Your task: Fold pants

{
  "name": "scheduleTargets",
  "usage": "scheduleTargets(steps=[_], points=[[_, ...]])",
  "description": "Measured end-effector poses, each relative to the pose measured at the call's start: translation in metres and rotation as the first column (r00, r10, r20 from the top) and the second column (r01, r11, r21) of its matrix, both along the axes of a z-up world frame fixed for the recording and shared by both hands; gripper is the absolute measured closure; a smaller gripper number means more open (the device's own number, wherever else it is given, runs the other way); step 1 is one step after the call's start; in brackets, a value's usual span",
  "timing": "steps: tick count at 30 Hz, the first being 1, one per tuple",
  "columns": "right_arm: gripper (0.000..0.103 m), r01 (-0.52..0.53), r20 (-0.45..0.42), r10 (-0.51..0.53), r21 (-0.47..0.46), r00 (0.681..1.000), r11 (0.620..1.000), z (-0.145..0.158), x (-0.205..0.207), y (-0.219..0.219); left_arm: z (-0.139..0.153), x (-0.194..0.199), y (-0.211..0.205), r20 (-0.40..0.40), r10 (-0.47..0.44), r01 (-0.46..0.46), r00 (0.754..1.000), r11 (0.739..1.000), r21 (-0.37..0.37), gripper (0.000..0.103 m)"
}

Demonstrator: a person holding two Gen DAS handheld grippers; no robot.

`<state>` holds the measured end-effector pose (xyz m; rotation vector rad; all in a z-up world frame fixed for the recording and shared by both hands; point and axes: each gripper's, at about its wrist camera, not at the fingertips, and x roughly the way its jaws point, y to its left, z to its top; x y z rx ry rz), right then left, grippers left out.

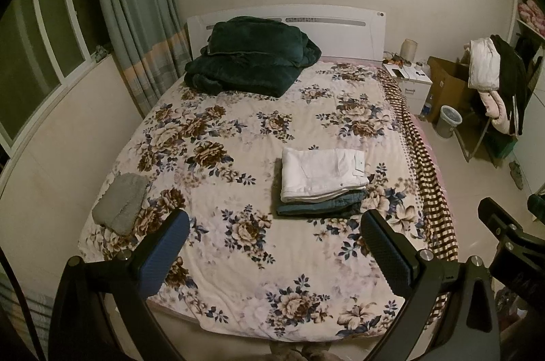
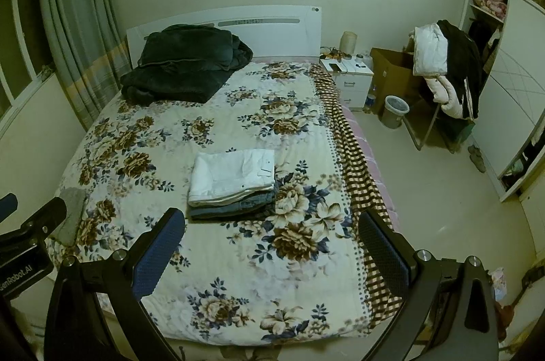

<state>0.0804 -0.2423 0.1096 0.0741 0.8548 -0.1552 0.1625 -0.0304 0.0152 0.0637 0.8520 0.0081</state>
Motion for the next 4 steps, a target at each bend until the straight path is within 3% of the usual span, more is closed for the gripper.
scheduleTargets(steps=[4], points=[[0.000,0.001,-0.001,-0.001,0.000,1.000,1.000,0.0001,-0.0001,-0.0002,0.0005,-0.0023,0.0008,0.004,0.001,-0.001,1.000,1.000,-0.001,0.000]])
